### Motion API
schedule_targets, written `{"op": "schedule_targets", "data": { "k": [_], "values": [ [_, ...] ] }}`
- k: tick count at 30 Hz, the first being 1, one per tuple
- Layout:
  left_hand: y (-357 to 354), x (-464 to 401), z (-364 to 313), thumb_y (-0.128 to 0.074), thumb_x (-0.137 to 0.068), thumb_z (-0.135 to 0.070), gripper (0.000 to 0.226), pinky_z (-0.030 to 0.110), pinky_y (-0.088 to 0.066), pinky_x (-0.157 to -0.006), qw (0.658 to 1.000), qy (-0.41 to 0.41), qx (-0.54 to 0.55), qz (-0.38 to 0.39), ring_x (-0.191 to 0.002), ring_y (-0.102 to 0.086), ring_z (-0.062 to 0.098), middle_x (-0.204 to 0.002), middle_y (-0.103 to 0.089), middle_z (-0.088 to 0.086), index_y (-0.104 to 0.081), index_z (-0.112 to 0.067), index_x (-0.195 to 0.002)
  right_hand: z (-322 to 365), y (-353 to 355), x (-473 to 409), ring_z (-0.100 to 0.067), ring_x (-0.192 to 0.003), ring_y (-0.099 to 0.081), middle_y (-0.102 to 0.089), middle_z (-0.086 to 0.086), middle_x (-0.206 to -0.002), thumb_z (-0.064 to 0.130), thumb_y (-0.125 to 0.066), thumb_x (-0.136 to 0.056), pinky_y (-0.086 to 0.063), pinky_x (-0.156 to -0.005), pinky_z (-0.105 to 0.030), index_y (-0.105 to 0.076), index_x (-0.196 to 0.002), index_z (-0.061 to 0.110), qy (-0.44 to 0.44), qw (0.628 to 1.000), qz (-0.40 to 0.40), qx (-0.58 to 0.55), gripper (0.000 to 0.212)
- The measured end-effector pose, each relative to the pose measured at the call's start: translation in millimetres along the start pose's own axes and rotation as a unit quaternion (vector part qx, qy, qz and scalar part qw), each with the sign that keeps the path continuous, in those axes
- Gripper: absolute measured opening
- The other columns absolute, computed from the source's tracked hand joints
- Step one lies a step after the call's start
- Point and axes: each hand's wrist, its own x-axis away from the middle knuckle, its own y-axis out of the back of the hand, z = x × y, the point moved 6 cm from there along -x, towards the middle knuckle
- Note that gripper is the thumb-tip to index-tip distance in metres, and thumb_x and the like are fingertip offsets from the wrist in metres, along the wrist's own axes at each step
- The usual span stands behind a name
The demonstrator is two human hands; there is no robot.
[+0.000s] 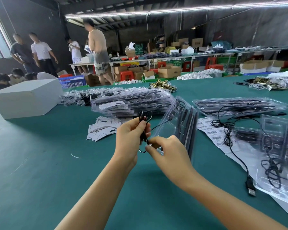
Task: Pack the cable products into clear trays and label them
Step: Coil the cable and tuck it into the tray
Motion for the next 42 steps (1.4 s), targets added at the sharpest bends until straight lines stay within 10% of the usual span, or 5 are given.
{"op": "schedule_targets", "data": {
  "k": [7,12,18,30,42],
  "values": [
    [20.4,-13.0,-4.1,-0.054,-0.095,-0.004,0.012,0.017,-0.048,-0.05,0.994,0.079,0.071,-0.018,-0.058,-0.058,0.006,-0.074,-0.067,0.002,-0.065,-0.004,-0.09,4.7,-8.6,8.1,-0.031,-0.098,-0.061,-0.063,-0.009,-0.114,0.03,-0.085,-0.064,-0.053,-0.072,-0.04,-0.07,-0.108,0.018,0.113,0.967,-0.017,0.229,0.049],
    [35.7,-19.1,-7.8,-0.053,-0.095,-0.002,0.014,0.017,-0.048,-0.048,0.99,0.097,0.085,-0.051,-0.062,-0.055,0.01,-0.075,-0.065,0.004,-0.064,-0.003,-0.088,-14.8,-17.5,7.6,-0.045,-0.136,-0.03,-0.029,-0.012,-0.153,0.03,-0.071,-0.084,-0.034,-0.104,-0.055,-0.051,-0.131,0.026,0.062,0.963,0.075,0.253,0.052],
    [37.9,-18.6,-6.7,-0.052,-0.095,0.0,0.011,0.018,-0.049,-0.049,0.983,0.14,0.106,-0.054,-0.064,-0.055,0.012,-0.077,-0.064,0.006,-0.063,0.0,-0.093,-6.4,-3.0,4.4,-0.055,-0.091,-0.062,-0.057,-0.043,-0.11,-0.024,-0.075,-0.042,-0.057,-0.066,-0.048,-0.07,-0.1,0.006,0.08,0.946,-0.023,0.314,0.065],
    [1.5,5.4,-49.5,-0.054,-0.087,-0.005,0.023,0.017,-0.049,-0.052,0.946,0.147,0.268,0.104,-0.057,-0.056,0.01,-0.075,-0.062,0.003,-0.059,0.001,-0.108,32.0,77.1,27.0,-0.033,-0.095,-0.068,-0.065,-0.02,-0.118,-0.013,-0.035,-0.091,-0.053,-0.068,-0.031,-0.046,-0.103,0.016,0.263,0.883,-0.319,0.221,0.033],
    [31.4,40.1,-24.6,-0.058,-0.077,-0.005,0.019,0.017,-0.048,-0.051,0.959,0.183,0.161,0.143,-0.058,-0.054,0.011,-0.074,-0.06,0.007,-0.071,0.003,-0.089,-11.6,41.9,50.0,-0.028,-0.129,-0.049,-0.051,-0.016,-0.136,-0.008,-0.039,-0.089,-0.043,-0.097,-0.043,-0.046,-0.1,0.018,0.471,0.867,-0.022,0.162,0.029]
  ]
}}
